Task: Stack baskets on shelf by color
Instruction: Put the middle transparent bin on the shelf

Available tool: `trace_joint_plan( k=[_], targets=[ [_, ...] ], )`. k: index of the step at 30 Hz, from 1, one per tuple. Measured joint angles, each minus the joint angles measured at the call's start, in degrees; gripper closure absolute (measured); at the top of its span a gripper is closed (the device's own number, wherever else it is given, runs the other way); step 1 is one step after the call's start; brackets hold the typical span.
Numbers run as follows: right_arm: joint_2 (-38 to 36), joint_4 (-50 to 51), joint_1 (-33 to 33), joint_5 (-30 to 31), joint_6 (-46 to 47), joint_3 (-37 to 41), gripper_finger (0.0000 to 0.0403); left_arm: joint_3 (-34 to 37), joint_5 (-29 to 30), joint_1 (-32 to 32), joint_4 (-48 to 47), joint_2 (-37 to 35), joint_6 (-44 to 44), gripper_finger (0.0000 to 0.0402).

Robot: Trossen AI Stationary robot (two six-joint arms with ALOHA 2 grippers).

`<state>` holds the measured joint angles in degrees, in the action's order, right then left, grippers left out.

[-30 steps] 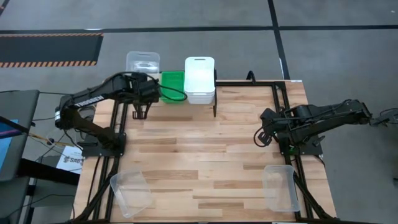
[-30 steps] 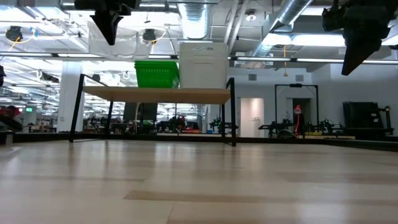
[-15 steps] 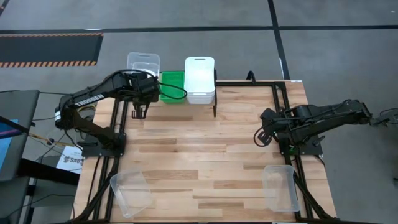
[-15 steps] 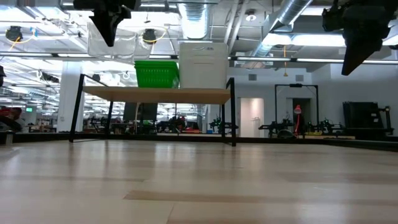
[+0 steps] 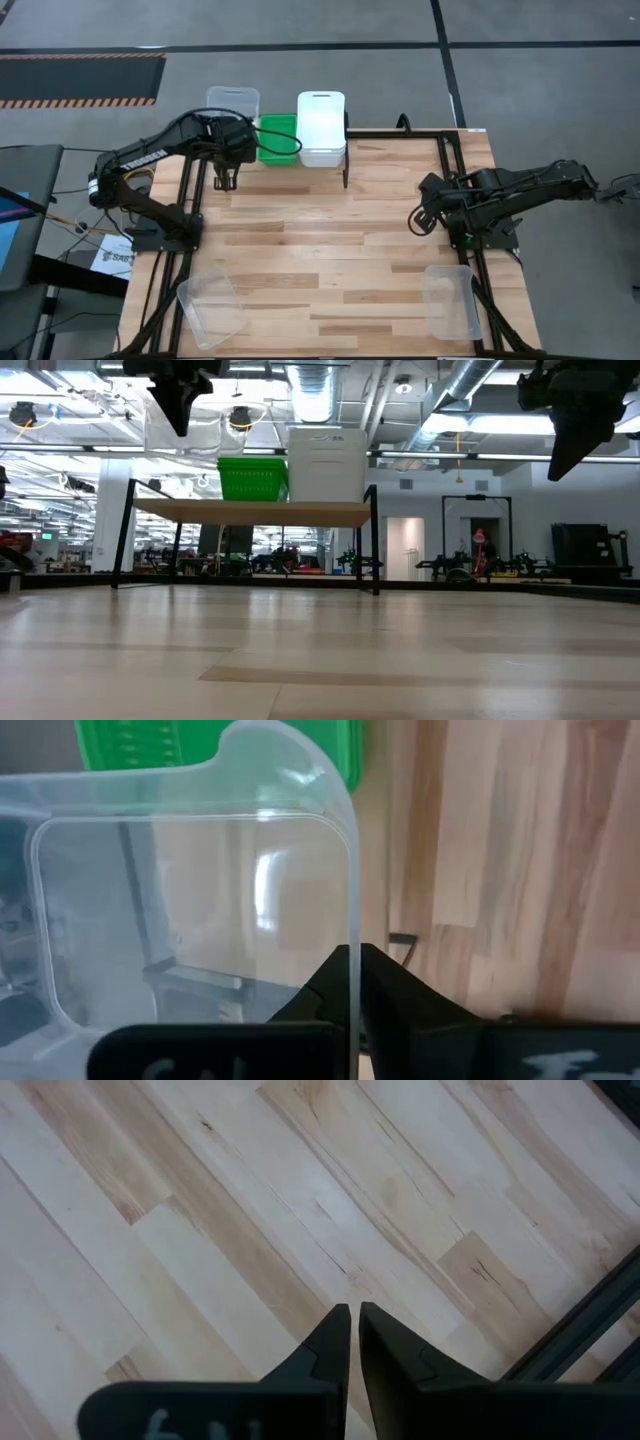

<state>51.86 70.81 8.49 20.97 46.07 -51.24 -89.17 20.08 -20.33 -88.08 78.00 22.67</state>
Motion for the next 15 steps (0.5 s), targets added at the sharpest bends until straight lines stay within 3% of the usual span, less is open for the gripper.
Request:
trace_joint_plan(
  k=[8, 15],
  targets=[
    [0.0, 0.0, 0.0, 0.1, 0.0, 0.0, 0.0351, 0.1, 0.0, -3.3, 0.6, 0.0, 2.6, 0.0401],
    [0.0, 0.0, 0.0, 0.2, 0.0, 0.0, 0.0351, 4.3, -3.7, -5.4, 3.0, 0.0, 4.9, 0.0401]
  ],
)
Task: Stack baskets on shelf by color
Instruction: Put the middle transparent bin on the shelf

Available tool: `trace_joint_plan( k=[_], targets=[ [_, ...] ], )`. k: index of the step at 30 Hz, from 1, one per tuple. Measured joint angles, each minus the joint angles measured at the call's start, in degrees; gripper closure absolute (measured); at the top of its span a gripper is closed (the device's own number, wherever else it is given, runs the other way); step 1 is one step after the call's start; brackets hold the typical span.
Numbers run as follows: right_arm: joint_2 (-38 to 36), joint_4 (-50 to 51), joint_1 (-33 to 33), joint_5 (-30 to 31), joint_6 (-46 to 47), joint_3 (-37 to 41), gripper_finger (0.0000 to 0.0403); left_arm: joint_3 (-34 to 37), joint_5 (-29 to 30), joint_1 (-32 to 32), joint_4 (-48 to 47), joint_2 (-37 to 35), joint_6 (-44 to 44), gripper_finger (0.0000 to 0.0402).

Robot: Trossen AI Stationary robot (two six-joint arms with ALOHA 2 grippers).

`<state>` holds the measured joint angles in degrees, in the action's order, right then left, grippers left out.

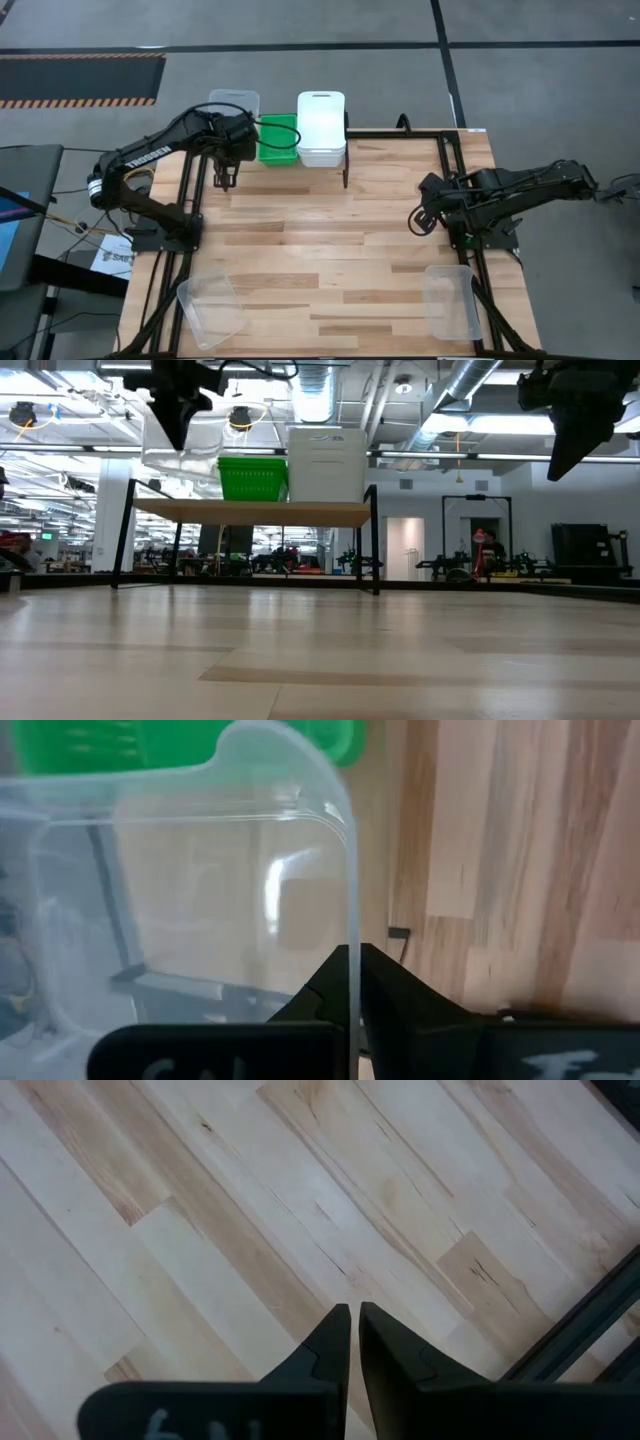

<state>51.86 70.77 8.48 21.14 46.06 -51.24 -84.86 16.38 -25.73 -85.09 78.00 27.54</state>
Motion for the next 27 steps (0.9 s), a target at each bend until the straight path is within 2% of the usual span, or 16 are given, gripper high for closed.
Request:
trace_joint_plan(
  k=[7, 13, 18, 27],
  targets=[
    [0.0, 0.0, 0.0, 0.0, 0.0, 0.0, 0.0351, 3.7, -0.8, -1.1, 3.6, 0.0, 2.2, 0.0401],
    [0.0, 0.0, 0.0, 0.0, 0.0, 0.0, 0.0351, 3.8, -1.2, -1.8, 4.3, 0.0, 2.2, 0.0401],
    [0.0, 0.0, 0.0, 0.0, 0.0, 0.0, 0.0351, 3.8, -5.2, -2.2, 5.5, 0.0, 2.1, 0.0401],
    [0.0, 0.0, 0.0, 0.0, 0.0, 0.0, 0.0351, 3.8, -5.1, -2.7, 5.5, 0.0, 2.8, 0.0401]
  ],
)
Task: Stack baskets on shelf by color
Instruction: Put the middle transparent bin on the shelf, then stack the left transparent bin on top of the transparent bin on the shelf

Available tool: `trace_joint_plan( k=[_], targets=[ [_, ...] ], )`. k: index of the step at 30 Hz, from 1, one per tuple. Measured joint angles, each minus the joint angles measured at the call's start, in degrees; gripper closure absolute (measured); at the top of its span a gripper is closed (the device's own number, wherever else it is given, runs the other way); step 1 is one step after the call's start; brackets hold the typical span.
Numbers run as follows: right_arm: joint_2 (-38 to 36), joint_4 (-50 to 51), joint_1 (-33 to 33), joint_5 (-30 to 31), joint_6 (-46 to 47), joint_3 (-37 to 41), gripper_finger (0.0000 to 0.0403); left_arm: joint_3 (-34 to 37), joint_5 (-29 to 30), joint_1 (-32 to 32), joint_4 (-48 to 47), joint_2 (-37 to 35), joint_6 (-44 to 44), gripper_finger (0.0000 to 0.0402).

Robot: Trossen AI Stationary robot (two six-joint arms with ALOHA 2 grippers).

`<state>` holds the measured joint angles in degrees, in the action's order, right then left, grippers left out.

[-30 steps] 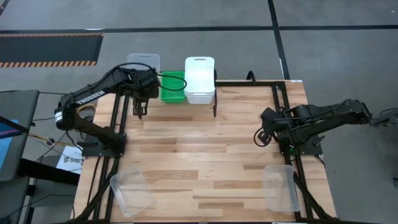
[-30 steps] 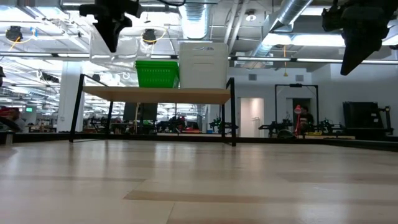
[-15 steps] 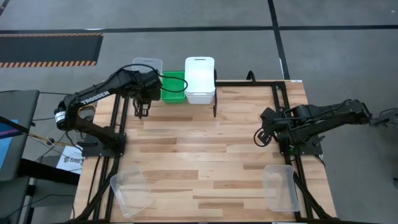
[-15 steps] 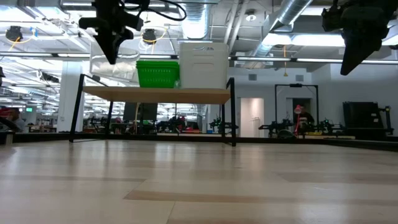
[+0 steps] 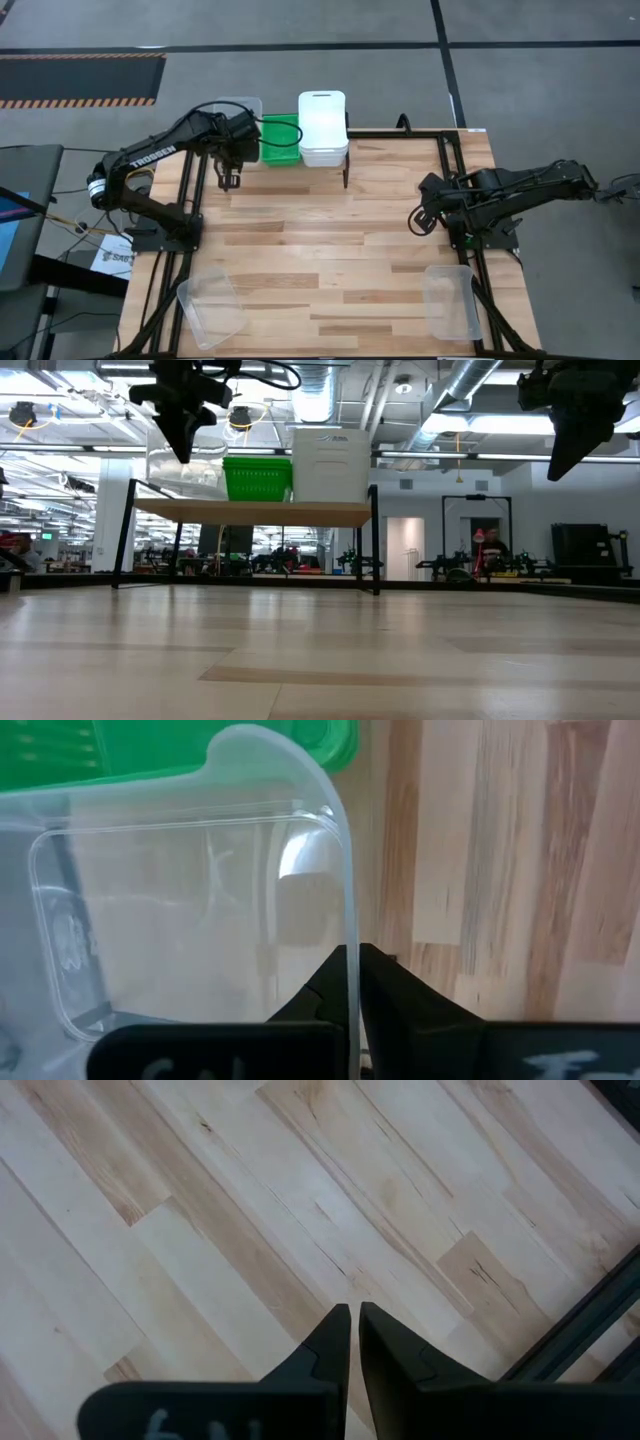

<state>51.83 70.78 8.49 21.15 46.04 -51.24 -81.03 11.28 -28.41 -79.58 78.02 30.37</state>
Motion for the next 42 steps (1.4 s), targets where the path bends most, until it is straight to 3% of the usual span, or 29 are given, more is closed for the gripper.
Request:
trace_joint_plan(
  k=[15, 24, 36, 42],
  targets=[
    [0.0, 0.0, 0.0, 0.0, 0.0, 0.0, 0.0351, 0.0, -2.1, -3.8, 3.2, 0.0, 0.0, 0.0342],
    [0.0, 0.0, 0.0, 0.0, 0.0, 0.0, 0.0351, 0.0, -0.5, -3.8, 4.7, 0.0, -0.2, 0.034],
    [0.0, 0.0, 0.0, 0.0, 0.0, 0.0, 0.0351, -0.6, -7.1, -3.1, 4.8, -0.1, -6.6, 0.0337],
    [0.0, 0.0, 0.0, -0.1, 0.0, 0.0, 0.0351, -4.2, -7.7, -3.1, 4.8, -0.2, -9.9, 0.0292]
  ],
)
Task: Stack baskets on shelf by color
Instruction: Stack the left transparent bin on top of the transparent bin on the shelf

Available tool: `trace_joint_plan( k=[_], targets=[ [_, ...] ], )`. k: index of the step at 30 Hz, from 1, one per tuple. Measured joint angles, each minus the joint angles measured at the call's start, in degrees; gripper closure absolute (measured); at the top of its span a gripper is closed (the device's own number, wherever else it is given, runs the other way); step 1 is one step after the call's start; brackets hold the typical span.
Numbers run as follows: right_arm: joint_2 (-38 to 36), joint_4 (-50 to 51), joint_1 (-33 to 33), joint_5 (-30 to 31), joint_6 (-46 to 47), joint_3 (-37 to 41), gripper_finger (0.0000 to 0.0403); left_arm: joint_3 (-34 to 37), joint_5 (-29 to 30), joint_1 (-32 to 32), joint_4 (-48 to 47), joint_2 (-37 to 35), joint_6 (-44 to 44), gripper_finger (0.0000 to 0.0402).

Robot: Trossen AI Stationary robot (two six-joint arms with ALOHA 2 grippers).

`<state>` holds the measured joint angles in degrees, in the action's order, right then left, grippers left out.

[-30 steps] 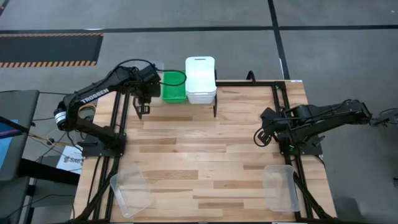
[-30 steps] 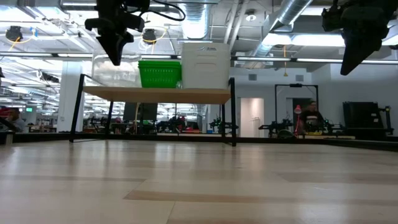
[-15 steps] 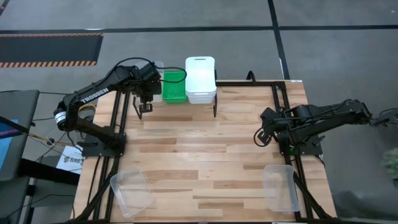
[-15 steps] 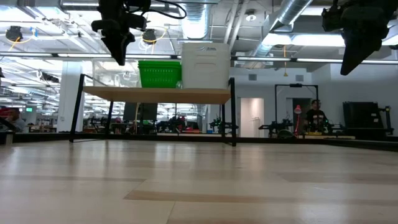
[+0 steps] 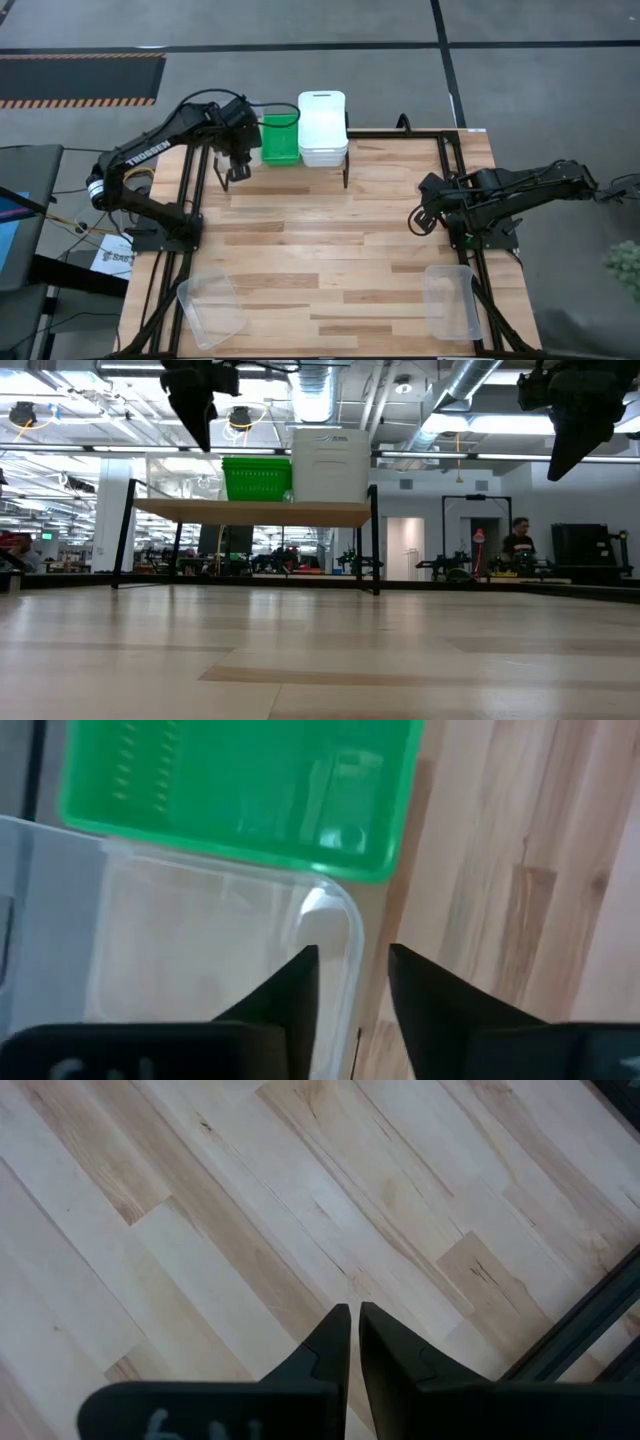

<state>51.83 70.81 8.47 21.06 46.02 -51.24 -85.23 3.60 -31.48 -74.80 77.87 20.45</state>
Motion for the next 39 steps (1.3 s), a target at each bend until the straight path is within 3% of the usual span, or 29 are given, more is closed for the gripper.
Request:
trace_joint_plan(
  k=[9, 15, 19, 28, 34, 39],
  targets=[
    [0.0, 0.0, 0.0, 0.0, 0.0, 0.0, 0.0351, -3.7, -0.1, 0.0, -0.8, 0.0, -6.0, 0.0188],
    [0.0, 0.0, 0.0, 0.0, 0.0, 0.0, 0.0351, -6.6, -2.5, 0.0, -0.8, 0.0, -10.4, 0.0147],
    [0.0, 0.0, 0.0, 0.0, 0.0, 0.0, 0.0351, -7.7, -7.9, 0.0, -0.8, 0.0, -14.0, 0.0141],
    [0.0, 0.0, 0.0, 0.0, 0.0, 0.0, 0.0351, -7.9, -26.8, 4.0, 2.1, 0.0, -25.4, 0.0141],
    [0.0, 0.0, 0.0, -0.1, 0.0, 0.0, 0.0351, -7.9, -27.3, 11.9, 2.6, 0.0, -30.7, 0.0141],
    [0.0, -0.2, 0.0, -0.1, 0.0, 0.0, 0.0351, -7.9, -21.7, 18.1, 2.7, 0.0, -34.6, 0.0141]
  ],
)
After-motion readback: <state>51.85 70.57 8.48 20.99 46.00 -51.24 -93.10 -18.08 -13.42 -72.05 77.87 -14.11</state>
